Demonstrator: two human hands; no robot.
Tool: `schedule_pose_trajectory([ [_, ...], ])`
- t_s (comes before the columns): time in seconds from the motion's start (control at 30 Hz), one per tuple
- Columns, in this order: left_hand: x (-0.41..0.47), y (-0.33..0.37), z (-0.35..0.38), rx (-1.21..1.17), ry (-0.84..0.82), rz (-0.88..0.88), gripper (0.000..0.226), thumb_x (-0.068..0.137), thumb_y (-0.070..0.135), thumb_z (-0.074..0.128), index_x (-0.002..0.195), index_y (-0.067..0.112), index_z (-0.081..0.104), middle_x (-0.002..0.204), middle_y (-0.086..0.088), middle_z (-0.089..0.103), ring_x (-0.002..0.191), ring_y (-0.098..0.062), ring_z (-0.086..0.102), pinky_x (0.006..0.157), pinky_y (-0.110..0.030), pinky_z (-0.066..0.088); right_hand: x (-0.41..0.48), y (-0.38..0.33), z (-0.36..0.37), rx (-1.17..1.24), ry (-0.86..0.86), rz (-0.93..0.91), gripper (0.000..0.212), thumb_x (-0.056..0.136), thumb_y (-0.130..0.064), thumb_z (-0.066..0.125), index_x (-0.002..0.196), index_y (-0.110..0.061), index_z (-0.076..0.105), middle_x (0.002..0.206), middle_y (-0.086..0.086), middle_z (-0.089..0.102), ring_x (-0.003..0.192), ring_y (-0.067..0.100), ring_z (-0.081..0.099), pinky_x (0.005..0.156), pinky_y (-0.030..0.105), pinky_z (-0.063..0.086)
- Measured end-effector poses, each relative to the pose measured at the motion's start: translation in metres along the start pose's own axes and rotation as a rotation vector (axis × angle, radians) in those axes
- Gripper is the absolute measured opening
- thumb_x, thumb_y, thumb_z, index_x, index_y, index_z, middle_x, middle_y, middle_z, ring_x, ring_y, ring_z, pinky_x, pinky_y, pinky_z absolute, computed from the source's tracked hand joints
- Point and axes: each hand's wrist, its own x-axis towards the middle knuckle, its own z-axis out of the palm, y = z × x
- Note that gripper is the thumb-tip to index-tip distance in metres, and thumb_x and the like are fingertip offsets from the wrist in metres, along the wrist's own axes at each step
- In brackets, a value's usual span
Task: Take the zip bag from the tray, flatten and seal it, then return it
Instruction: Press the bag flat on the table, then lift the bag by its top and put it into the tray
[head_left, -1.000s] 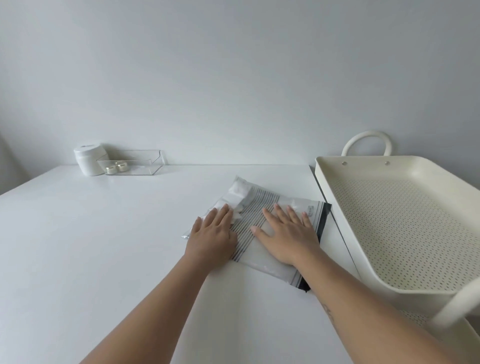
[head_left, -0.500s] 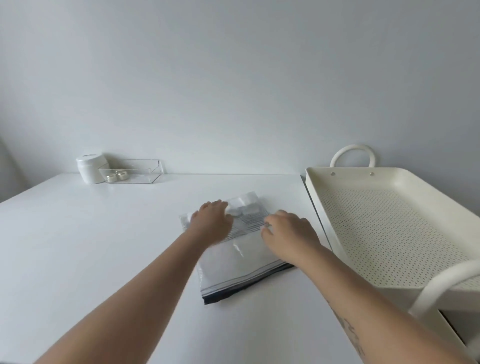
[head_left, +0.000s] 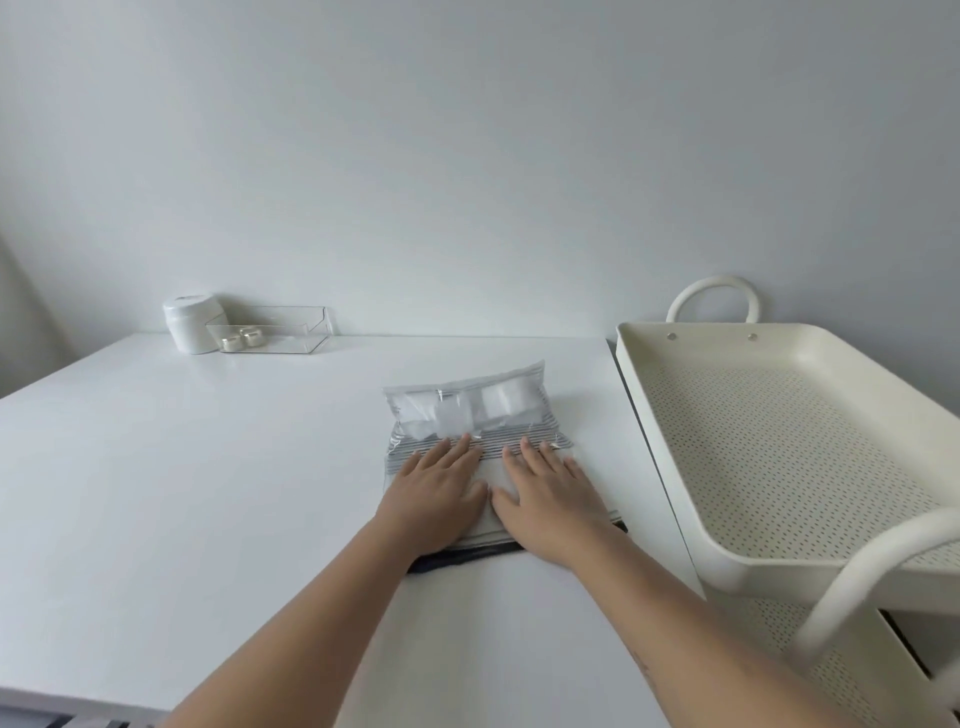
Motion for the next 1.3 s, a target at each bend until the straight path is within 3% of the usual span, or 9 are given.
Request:
schedule_pose_trajectory([
  [0.43,-0.041,0.002,-0.016,-0.041,0.082,0.094,0.069,0.088,0.064,0.045,0.147,0.03,0.037,0.155,0.013,0.033,0.144,-0.007,0.024,0.118,-0.03,0.018,-0.041,0.02,-0.022,0.276,0.015,-0.133,0.071,0.088,-0.065,0.046,0.15,-0.032,0.031,0.162,-0.005,0.021,0.149,0.011,0.011,0.121,0.035,0.009],
  [0.6,-0.062,0.001,-0.021,-0.181,0.007,0.11,0.071,0.076,0.068,0.061,0.137,0.033,0.052,0.15,0.014,0.041,0.14,-0.004,0.031,0.115,-0.025,0.022,-0.053,0.021,-0.033,0.208,-0.19,-0.157,0.082,0.077,-0.069,0.059,0.148,-0.036,0.034,0.163,-0.006,0.015,0.15,0.011,0.004,0.121,0.037,0.002],
  [0.67,-0.068,0.0,-0.024,-0.218,-0.042,0.105,0.074,0.071,0.067,0.067,0.135,0.033,0.053,0.15,0.015,0.041,0.14,-0.003,0.03,0.116,-0.027,0.022,-0.057,0.02,-0.038,0.178,-0.227,-0.154,0.076,0.079,-0.064,0.062,0.146,-0.037,0.036,0.162,-0.007,0.018,0.149,0.012,0.009,0.12,0.036,0.008],
  [0.77,-0.073,0.003,-0.029,-0.254,-0.044,0.123,0.063,0.073,0.055,0.073,0.13,0.032,0.058,0.141,0.014,0.049,0.132,-0.004,0.041,0.113,-0.028,0.03,-0.066,0.016,-0.043,0.159,-0.138,-0.189,0.047,0.089,-0.048,0.056,0.134,-0.034,0.054,0.147,-0.01,0.046,0.135,0.015,0.042,0.109,0.035,0.035],
  [0.87,-0.079,0.008,-0.035,-0.209,0.045,0.196,0.033,0.082,0.034,0.067,0.114,0.027,0.068,0.114,0.01,0.066,0.105,-0.009,0.06,0.092,-0.031,0.048,-0.077,0.011,-0.042,0.069,-0.056,-0.238,0.034,0.089,-0.031,0.05,0.121,-0.03,0.063,0.122,-0.008,0.062,0.111,0.018,0.057,0.089,0.035,0.049],
  [0.93,-0.083,0.014,-0.039,-0.098,0.111,0.235,0.02,0.086,0.029,0.059,0.102,0.026,0.069,0.098,0.01,0.066,0.09,-0.012,0.062,0.077,-0.035,0.052,-0.079,0.009,-0.04,-0.017,0.026,-0.237,0.03,0.087,-0.018,0.047,0.108,-0.025,0.066,0.106,-0.001,0.064,0.097,0.025,0.061,0.075,0.035,0.05],
  [1.03,-0.079,0.02,-0.053,0.066,0.261,0.251,0.017,0.092,0.031,0.048,0.098,0.026,0.063,0.091,0.008,0.065,0.084,-0.018,0.062,0.066,-0.034,0.051,-0.073,0.007,-0.051,-0.049,0.181,-0.178,0.018,0.089,-0.01,0.042,0.089,-0.015,0.059,0.088,0.008,0.064,0.078,0.034,0.06,0.061,0.035,0.043],
  [1.2,-0.05,0.03,-0.126,0.118,0.359,0.231,0.02,0.098,0.033,0.044,0.1,0.022,0.061,0.094,-0.001,0.068,0.082,-0.03,0.062,0.068,-0.036,0.05,-0.056,0.006,-0.125,0.01,0.391,-0.181,0.014,0.095,-0.024,0.048,0.093,-0.02,0.062,0.09,0.008,0.067,0.08,0.034,0.062,0.061,0.035,0.042],
  [1.3,-0.032,0.041,-0.187,0.108,0.394,0.201,0.015,0.097,0.026,0.047,0.096,0.022,0.061,0.09,-0.003,0.067,0.071,-0.026,0.057,0.058,-0.031,0.044,-0.043,0.003,-0.184,0.065,0.456,-0.136,0.015,0.095,-0.025,0.051,0.094,-0.023,0.065,0.088,0.006,0.064,0.079,0.033,0.06,0.061,0.033,0.039],
])
